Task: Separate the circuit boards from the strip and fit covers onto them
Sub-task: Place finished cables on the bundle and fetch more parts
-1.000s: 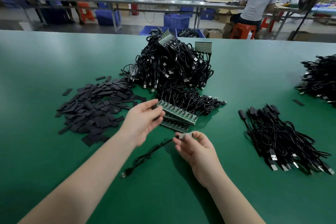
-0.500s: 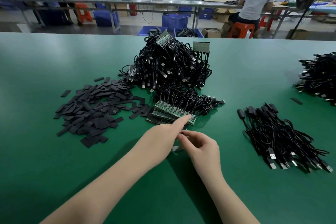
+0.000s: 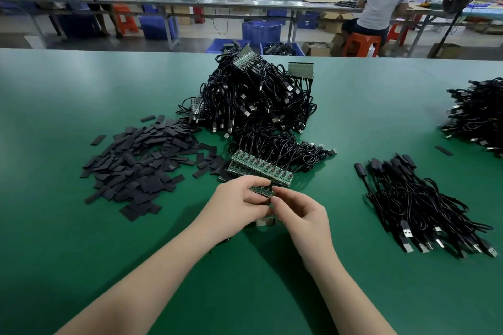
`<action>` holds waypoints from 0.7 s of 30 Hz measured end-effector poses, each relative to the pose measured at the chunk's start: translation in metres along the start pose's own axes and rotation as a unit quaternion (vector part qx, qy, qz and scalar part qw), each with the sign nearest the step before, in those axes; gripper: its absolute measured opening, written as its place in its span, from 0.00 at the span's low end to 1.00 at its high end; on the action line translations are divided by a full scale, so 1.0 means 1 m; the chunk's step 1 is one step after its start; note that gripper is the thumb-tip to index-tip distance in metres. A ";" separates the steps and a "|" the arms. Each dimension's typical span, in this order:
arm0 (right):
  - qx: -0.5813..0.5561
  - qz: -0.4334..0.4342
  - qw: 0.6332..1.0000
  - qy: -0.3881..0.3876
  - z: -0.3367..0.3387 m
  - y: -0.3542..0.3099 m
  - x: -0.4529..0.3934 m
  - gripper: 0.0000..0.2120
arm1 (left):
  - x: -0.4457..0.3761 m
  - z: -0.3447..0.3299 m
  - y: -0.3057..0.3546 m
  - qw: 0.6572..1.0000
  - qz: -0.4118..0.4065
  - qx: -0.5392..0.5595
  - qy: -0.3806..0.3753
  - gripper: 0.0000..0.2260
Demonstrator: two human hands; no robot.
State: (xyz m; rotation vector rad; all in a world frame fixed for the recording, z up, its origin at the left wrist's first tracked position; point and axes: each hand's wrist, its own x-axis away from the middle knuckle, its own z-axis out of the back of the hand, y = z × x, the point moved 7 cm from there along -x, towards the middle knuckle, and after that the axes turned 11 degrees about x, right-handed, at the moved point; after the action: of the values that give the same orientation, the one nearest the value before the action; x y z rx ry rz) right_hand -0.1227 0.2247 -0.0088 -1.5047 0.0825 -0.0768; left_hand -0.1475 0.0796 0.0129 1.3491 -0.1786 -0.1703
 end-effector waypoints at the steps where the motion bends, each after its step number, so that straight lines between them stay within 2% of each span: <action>1: -0.004 0.004 1.000 -0.008 -0.001 -0.001 0.000 0.10 | 0.000 0.002 0.001 1.000 0.002 0.008 0.001 0.23; 7: -0.004 -0.010 0.999 -0.046 -0.005 0.000 0.000 0.12 | 0.001 0.002 -0.002 1.000 0.007 0.024 -0.013 0.22; 10: 0.008 -0.014 0.998 -0.059 -0.006 0.002 0.000 0.09 | 0.001 0.002 -0.003 1.000 0.002 0.017 -0.016 0.22; 17: 0.025 0.014 0.998 -0.051 -0.004 -0.005 0.000 0.10 | 0.001 0.003 -0.001 1.000 -0.010 -0.006 -0.029 0.16; 21: 0.037 0.011 0.998 -0.040 -0.002 -0.002 -0.001 0.08 | 0.003 0.004 0.004 0.999 -0.030 -0.022 -0.013 0.15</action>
State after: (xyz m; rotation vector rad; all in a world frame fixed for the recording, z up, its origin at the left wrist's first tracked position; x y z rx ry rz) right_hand -0.1244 0.2224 -0.0069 -1.4312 0.0315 -0.0011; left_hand -0.1454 0.0762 0.0172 1.3099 -0.1551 -0.2402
